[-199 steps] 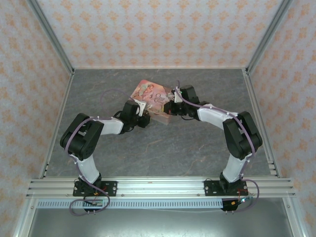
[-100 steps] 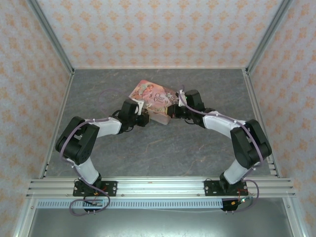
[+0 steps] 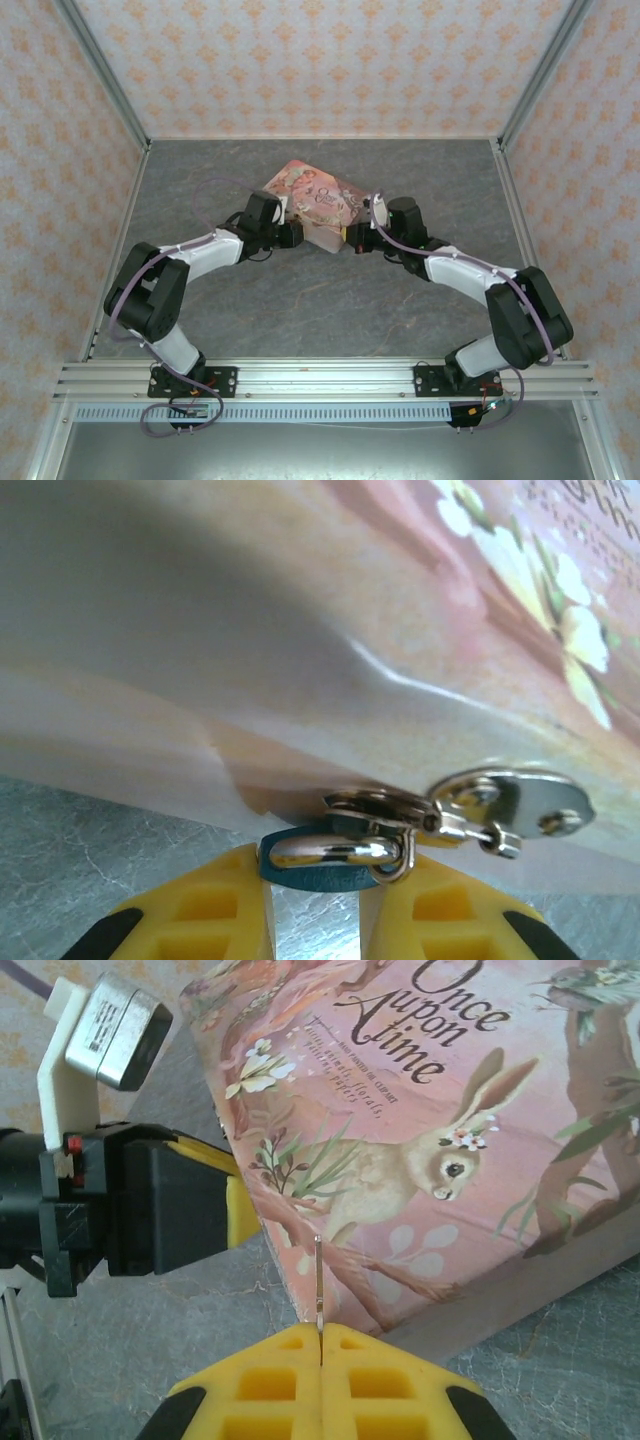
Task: Unlock a padlock with a key
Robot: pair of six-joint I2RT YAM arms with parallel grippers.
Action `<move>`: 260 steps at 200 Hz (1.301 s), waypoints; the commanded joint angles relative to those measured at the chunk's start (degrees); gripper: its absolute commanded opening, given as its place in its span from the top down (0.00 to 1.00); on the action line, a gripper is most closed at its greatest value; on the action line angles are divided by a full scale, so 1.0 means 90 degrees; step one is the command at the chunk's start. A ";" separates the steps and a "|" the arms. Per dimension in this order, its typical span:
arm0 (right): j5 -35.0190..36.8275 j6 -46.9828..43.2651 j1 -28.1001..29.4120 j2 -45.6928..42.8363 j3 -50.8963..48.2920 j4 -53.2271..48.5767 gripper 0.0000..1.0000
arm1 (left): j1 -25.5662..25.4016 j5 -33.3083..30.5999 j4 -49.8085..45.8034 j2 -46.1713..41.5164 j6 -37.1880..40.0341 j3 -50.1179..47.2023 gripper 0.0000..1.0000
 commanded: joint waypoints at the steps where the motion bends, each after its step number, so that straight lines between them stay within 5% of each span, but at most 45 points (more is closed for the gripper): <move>1: -0.0099 -0.0277 0.0146 -0.0141 -0.0168 0.0076 1.00 | -0.0096 0.0201 0.0040 -0.0250 -0.0262 0.0413 0.79; 56: 0.0282 -0.0690 0.0636 -0.0243 -0.0272 -0.0134 1.00 | -0.0140 0.0405 -0.0200 -0.0146 -0.1108 0.0792 0.80; 94: 0.0659 -0.0612 0.0634 -0.0407 -0.0357 -0.0063 1.00 | -0.0191 0.0307 -0.0494 -0.0161 -0.0934 0.0955 0.80; 260: 0.0652 -0.0943 0.0646 -0.0073 -0.0026 -0.0148 1.00 | -0.0435 0.0383 -0.0524 -0.0429 -0.1951 0.1020 0.83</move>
